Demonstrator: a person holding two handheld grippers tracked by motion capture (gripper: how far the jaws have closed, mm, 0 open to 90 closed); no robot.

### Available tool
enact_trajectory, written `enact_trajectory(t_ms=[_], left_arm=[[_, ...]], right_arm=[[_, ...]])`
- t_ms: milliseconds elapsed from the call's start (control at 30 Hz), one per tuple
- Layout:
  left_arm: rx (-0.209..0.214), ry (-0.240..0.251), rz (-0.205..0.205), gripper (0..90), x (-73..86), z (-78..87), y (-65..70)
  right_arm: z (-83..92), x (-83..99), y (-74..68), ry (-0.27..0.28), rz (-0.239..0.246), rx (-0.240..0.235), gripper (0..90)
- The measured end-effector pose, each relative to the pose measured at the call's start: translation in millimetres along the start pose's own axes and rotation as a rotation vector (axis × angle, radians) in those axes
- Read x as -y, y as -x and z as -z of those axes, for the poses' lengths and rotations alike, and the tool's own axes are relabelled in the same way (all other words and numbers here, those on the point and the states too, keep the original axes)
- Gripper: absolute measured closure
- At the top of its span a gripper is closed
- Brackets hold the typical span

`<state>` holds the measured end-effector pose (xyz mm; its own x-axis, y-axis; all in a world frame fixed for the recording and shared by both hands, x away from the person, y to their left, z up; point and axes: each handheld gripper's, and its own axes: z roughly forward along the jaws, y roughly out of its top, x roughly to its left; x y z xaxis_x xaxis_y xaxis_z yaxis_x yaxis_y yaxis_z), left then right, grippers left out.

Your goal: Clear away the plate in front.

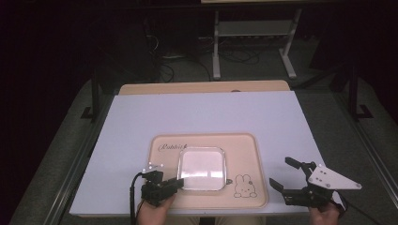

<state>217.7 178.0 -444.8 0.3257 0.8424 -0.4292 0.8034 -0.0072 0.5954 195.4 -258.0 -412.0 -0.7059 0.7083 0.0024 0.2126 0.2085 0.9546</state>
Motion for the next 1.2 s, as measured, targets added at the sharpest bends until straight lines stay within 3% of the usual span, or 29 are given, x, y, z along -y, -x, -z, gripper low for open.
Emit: enact_trajectory(t_ms=[933, 1200], left_arm=[[0.015, 0.054, -0.058, 68.5, 0.1, 9.5, -2.6], [0.002, 0.064, -0.124, 66.1, -4.2, 14.1, 0.1]], right_arm=[[-0.2, 1.5, 0.9, -0.008, -0.008, 0.017, 12.8], [-0.5, 2.1, 1.3, -0.012, -0.009, 0.018, 12.9]])
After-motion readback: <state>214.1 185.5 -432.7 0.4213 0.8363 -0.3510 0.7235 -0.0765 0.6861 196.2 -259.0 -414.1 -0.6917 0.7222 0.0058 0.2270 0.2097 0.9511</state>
